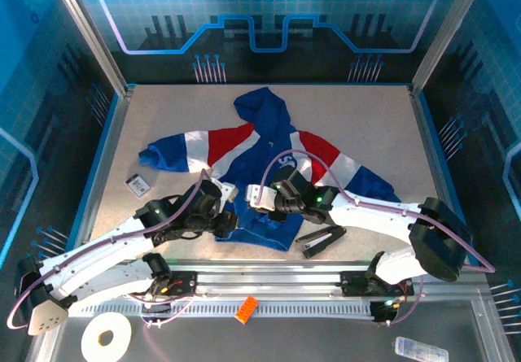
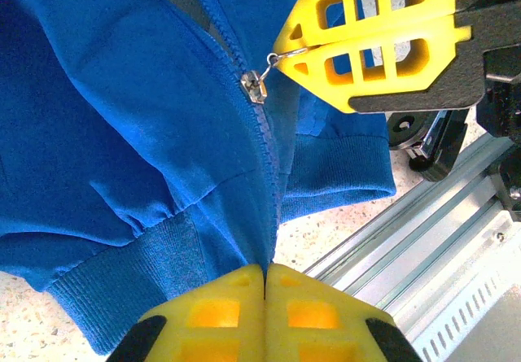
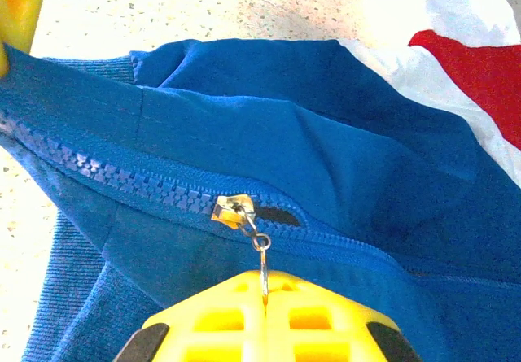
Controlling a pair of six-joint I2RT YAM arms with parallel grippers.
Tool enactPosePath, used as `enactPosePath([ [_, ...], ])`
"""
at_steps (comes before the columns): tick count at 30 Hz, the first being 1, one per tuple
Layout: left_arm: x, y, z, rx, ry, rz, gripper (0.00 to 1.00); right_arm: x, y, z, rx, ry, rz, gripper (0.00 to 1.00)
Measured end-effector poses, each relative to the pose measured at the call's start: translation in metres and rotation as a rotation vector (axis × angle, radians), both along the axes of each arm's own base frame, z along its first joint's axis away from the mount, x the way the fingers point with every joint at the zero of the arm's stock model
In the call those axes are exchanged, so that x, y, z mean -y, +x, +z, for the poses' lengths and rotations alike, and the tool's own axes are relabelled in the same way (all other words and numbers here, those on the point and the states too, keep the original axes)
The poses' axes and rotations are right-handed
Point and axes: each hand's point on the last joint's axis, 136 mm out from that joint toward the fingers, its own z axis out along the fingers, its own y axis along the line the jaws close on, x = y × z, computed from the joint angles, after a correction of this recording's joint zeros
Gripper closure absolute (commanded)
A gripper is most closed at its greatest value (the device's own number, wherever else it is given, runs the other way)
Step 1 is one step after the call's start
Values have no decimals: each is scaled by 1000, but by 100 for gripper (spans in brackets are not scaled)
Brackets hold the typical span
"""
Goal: Zip up the jacket
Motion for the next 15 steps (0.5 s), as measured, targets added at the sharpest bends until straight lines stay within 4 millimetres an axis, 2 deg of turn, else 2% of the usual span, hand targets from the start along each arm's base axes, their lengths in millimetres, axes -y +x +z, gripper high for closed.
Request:
enactPosePath([
  [15,0,0,5,14,-17,1,100,2,4,2,25,-10,-31,100],
])
